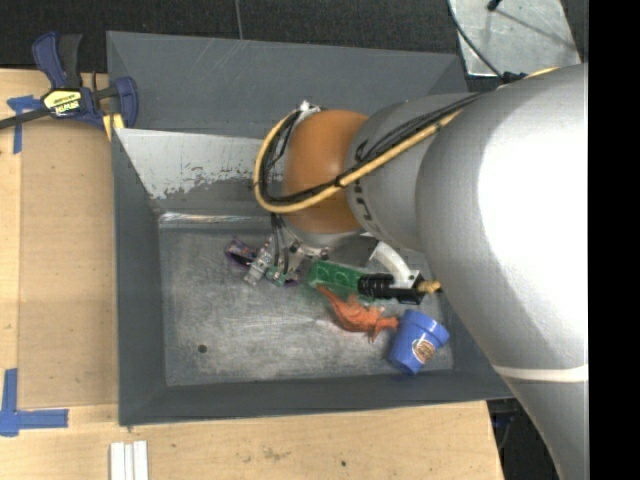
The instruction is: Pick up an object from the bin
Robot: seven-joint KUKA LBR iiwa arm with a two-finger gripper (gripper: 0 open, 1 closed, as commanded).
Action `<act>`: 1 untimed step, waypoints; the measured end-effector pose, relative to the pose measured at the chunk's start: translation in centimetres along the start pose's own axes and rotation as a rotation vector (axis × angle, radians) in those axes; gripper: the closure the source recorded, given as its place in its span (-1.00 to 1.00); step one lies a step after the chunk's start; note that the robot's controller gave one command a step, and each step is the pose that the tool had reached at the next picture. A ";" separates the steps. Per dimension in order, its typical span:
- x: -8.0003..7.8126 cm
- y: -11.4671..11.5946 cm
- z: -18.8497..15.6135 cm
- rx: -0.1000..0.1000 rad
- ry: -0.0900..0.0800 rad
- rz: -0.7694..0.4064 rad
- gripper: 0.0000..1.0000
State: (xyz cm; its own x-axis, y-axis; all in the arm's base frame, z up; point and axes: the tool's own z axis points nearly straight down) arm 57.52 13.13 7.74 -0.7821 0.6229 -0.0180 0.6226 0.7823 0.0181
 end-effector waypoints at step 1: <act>0.0 0.0 0.0 0.000 0.000 0.001 1.00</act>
Offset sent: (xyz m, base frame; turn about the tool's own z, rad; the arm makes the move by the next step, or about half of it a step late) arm 0.0000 -0.0001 0.0153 -0.0002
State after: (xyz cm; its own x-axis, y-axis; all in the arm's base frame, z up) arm 57.52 13.12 7.74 -0.7817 0.6234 -0.0180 0.6231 0.7819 0.0180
